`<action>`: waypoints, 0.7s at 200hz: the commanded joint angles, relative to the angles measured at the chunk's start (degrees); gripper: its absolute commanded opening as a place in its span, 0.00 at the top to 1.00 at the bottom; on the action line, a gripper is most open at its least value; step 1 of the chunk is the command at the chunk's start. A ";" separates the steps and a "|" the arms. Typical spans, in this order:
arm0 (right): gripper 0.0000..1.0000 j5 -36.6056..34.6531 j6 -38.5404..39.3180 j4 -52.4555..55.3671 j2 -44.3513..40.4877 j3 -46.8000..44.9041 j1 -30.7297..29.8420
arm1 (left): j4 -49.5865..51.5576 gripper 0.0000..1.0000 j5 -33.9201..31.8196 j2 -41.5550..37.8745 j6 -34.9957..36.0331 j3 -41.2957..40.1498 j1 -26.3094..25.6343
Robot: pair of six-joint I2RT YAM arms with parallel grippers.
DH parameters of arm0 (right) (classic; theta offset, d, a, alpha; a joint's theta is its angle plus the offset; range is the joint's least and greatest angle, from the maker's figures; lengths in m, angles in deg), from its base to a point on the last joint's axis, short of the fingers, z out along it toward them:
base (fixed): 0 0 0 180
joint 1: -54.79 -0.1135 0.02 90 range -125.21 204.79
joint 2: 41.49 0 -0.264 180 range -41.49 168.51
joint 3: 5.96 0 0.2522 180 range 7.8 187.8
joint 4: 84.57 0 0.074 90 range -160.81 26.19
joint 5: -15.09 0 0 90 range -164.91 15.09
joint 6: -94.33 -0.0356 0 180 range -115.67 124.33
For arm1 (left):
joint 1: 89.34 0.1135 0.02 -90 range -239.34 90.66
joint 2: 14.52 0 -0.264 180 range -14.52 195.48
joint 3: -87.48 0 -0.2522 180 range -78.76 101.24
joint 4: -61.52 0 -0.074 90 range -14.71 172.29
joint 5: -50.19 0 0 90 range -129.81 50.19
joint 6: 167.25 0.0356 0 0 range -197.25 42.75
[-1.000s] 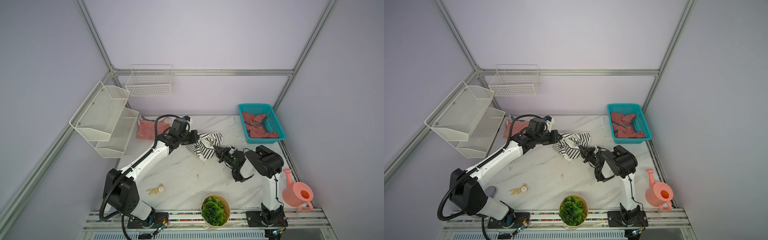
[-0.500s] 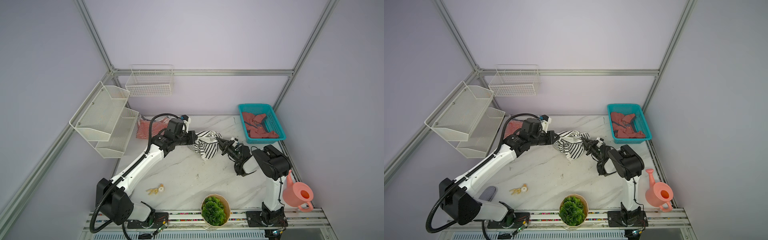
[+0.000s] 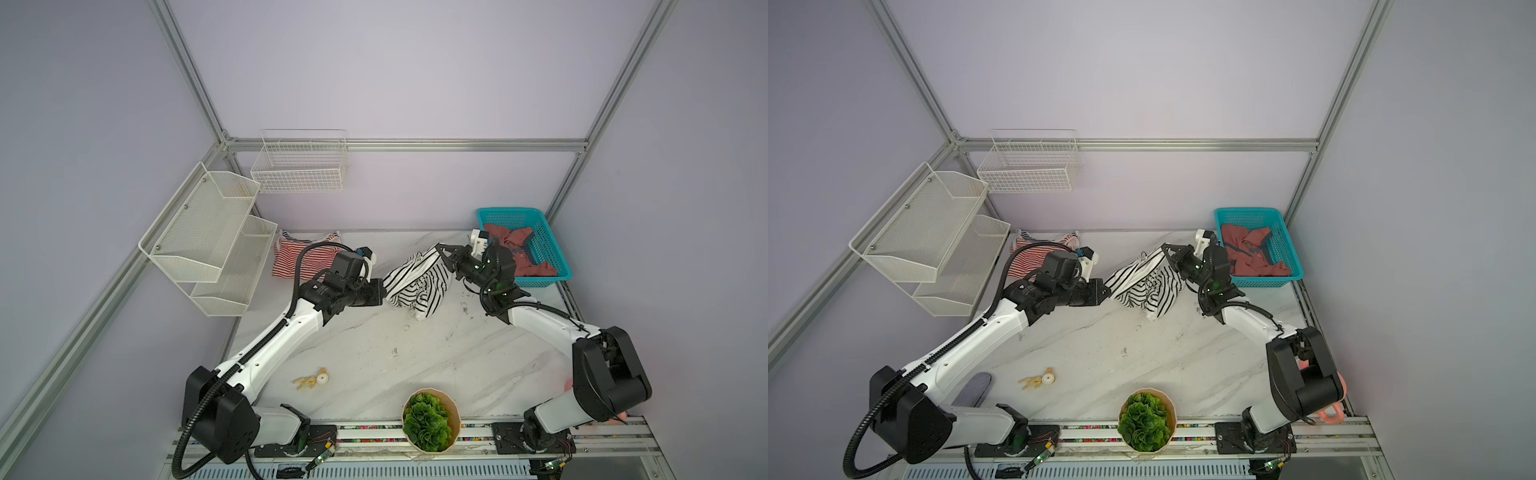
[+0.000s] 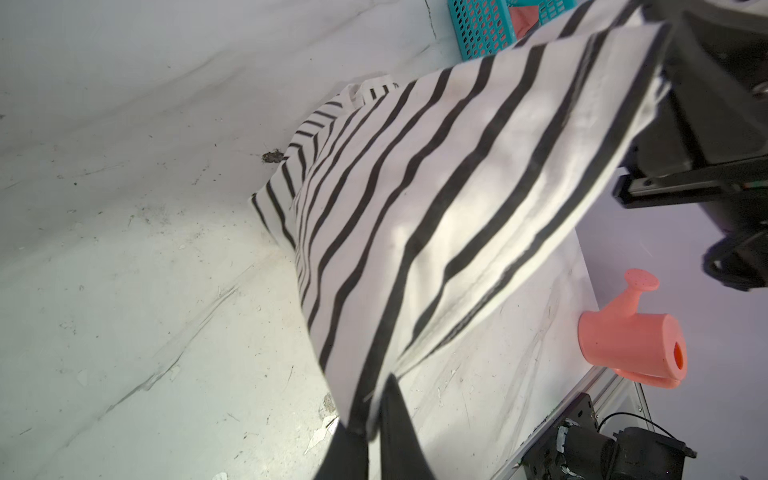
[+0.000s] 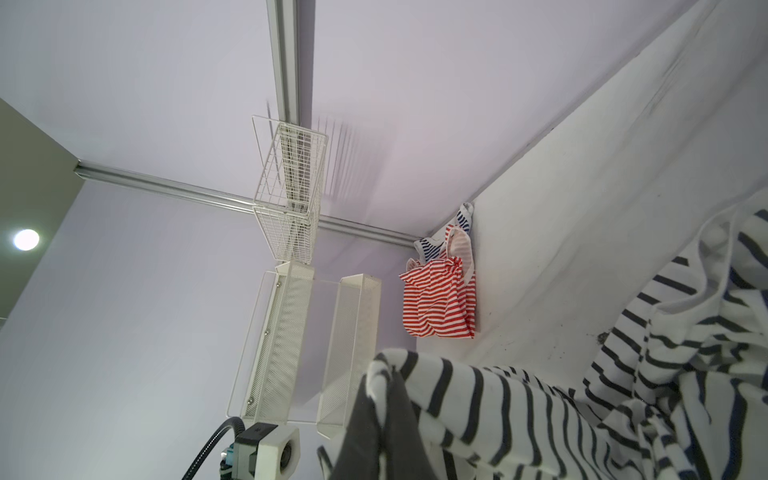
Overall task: Fold and stack tank tops
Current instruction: Smooth out the tank top at the center of the table.
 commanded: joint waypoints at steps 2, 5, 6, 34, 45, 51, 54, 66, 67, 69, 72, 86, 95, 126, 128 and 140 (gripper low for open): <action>1.00 -2.47 12.98 16.79 -0.74 3.08 0.30 | 0.36 0.82 2.68 -0.99 1.08 -3.13 0.43; 1.00 -2.17 13.82 17.84 -0.53 3.63 0.28 | 0.41 0.79 2.99 -0.88 1.08 -3.32 0.43; 1.00 -2.01 14.25 18.16 -0.40 3.76 0.26 | 0.43 0.78 3.27 -0.84 1.08 -3.39 0.46; 1.00 1.33 20.56 24.46 1.42 6.40 0.28 | 1.16 0.54 7.37 -1.38 0.84 -5.24 0.37; 1.00 3.22 22.75 27.25 2.13 7.10 0.20 | 1.16 0.50 7.23 -2.33 0.58 -5.98 0.35; 1.00 3.80 24.17 29.05 2.43 7.33 0.17 | 1.16 0.49 6.53 -2.86 0.40 -6.10 0.33; 1.00 4.00 24.91 30.04 2.56 7.40 0.22 | 1.18 0.48 6.10 -3.09 0.26 -6.16 0.37; 1.00 4.41 27.45 33.20 2.46 7.22 0.01 | 0.56 0.48 4.48 -3.38 0.03 -5.52 0.34; 1.00 4.40 27.61 33.40 2.45 7.19 0.04 | 0.47 0.48 4.37 -3.32 0.03 -5.50 0.33; 1.00 4.43 28.22 34.05 2.38 7.06 -0.05 | 0.39 0.48 4.13 -3.25 -0.02 -5.33 0.28; 1.00 4.40 28.57 34.48 2.29 6.91 -0.09 | -0.09 0.48 3.87 -3.15 -0.01 -5.08 0.32; 1.00 4.46 31.12 37.67 2.22 6.56 -0.90 | -1.61 0.50 3.47 -1.49 -0.05 -3.32 0.32; 1.00 4.34 33.06 40.18 2.43 6.62 -1.65 | -1.99 0.52 3.47 0.40 -0.15 -1.43 0.37; 1.00 3.82 34.95 43.41 2.57 4.88 -2.39 | -2.48 0.57 6.28 10.25 -0.84 5.69 -0.01; 1.00 3.80 34.93 43.38 2.55 4.79 -2.43 | -2.52 0.57 6.48 10.87 -0.89 6.23 -0.13; 1.00 3.55 34.09 42.38 2.12 3.55 -2.46 | -2.89 0.57 7.48 14.07 -1.18 8.77 -0.96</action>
